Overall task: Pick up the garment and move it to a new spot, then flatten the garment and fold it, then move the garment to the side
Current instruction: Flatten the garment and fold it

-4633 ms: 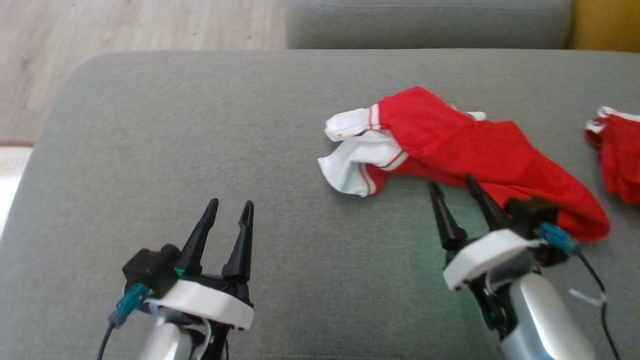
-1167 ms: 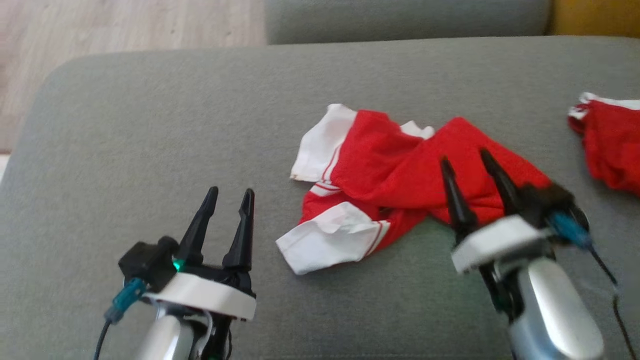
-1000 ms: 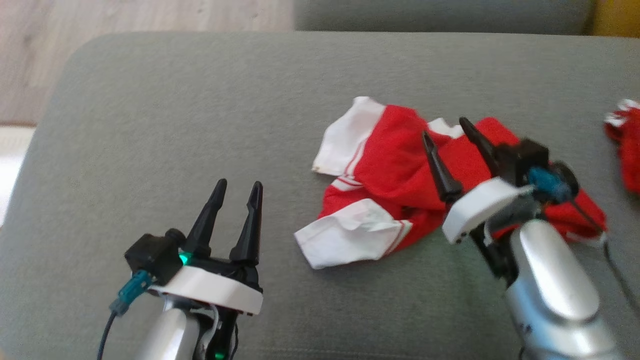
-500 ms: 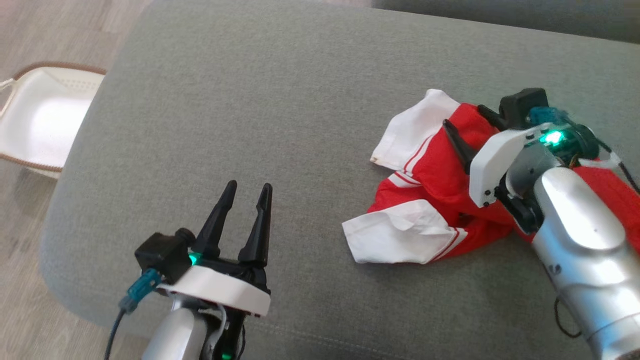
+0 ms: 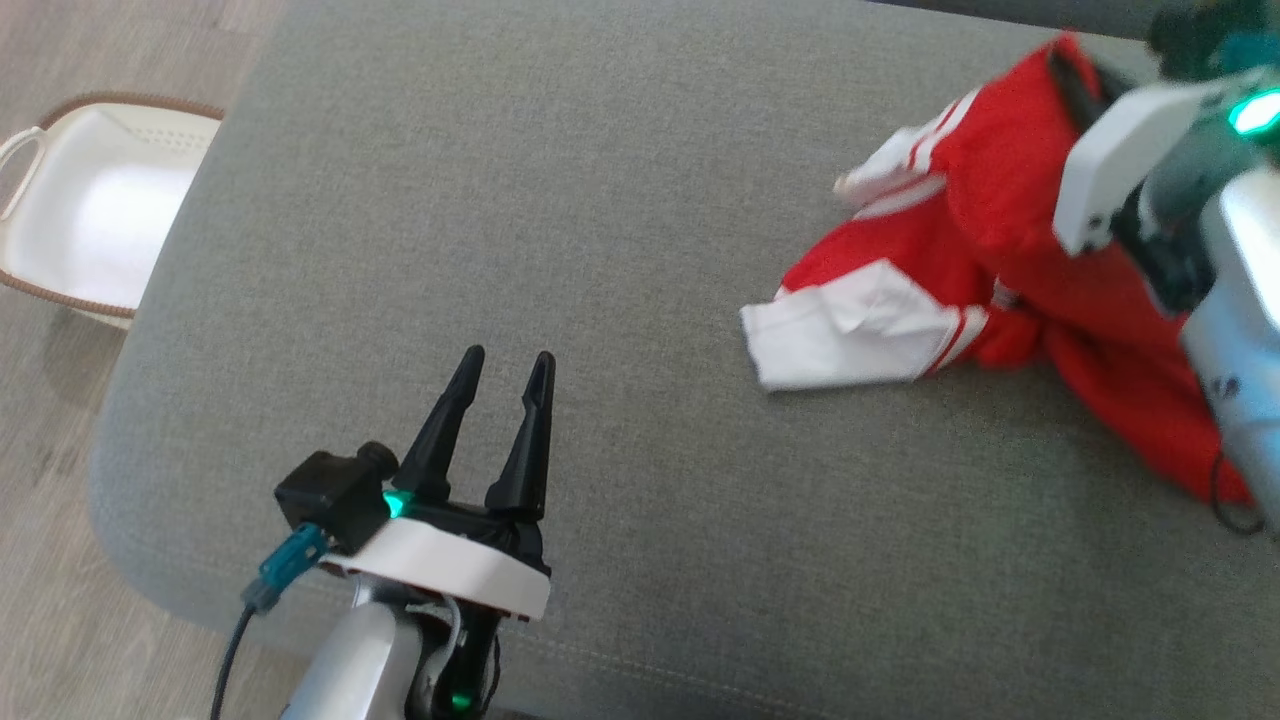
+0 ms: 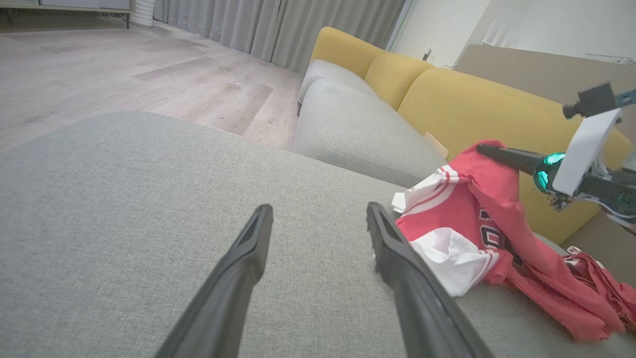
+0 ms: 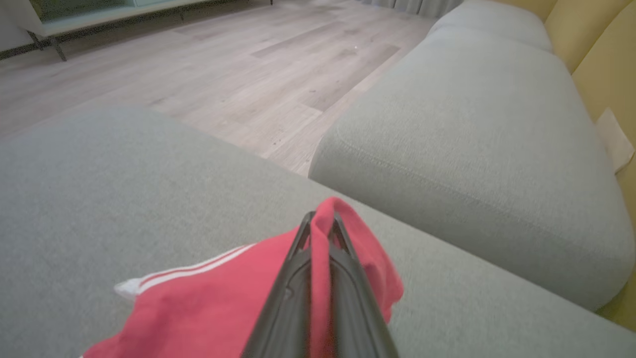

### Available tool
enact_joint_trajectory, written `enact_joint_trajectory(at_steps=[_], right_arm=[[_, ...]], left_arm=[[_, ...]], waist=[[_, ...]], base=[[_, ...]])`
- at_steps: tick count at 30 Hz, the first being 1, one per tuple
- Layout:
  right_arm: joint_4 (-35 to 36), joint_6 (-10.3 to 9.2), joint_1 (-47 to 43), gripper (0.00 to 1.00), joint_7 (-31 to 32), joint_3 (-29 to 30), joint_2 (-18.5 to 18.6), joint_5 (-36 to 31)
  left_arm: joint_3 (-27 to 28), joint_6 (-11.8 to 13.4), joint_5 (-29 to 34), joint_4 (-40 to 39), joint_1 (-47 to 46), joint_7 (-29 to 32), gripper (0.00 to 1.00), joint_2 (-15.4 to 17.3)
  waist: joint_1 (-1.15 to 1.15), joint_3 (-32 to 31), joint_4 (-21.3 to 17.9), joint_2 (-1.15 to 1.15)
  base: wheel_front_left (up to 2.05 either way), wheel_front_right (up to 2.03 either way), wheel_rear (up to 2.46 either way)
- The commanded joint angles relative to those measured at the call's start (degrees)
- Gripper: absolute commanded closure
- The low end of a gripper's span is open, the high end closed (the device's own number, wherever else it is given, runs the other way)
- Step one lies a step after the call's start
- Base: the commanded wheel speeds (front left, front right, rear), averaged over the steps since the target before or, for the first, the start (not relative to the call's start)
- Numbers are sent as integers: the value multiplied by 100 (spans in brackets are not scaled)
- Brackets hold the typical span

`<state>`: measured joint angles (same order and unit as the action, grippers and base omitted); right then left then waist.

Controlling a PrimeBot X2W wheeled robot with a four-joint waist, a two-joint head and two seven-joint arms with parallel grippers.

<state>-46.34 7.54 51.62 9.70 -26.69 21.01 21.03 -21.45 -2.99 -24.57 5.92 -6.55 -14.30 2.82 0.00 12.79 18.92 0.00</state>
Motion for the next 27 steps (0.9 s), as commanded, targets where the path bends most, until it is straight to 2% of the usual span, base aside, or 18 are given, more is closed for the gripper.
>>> enact_joint_trajectory(at_steps=[1,7,8,9,13,16,22,27], right_arm=[[50,-5,387,100,-110,-8,36,76],[-507,-5,753,100,-164,-56,50,139],[-647,-5,773,56,-208,-68,61,97],[-801,-5,782,0,-265,-60,72,45],[-1211,-5,705,0,-619,-76,-65,-71],[-1259,-5,589,0,-985,-163,-235,-63],[-917,-5,-57,0,-1927,-205,-638,271],[-423,-5,-930,0,-2318,105,-936,489]], left_arm=[[146,20,-42,-211,-258,-70,0,6],[118,31,-87,-214,-323,-70,0,6],[120,37,-91,-214,-331,-70,0,6],[121,42,-94,-214,-336,-70,0,6],[150,55,-88,-198,-341,-70,0,6],[219,49,-43,-188,-321,-70,0,6],[475,26,107,-189,-178,-70,0,6],[682,10,218,-229,8,-70,0,6]], waist=[[0,42,22,0],[0,103,51,0],[0,108,47,0],[0,109,42,0],[0,46,-42,0],[0,-44,-178,0],[0,-419,-659,0],[0,-658,-1115,0]], base=[[0,0,0],[0,0,0],[0,0,0],[0,0,0],[0,0,0],[0,0,0],[0,0,0],[0,0,0]])
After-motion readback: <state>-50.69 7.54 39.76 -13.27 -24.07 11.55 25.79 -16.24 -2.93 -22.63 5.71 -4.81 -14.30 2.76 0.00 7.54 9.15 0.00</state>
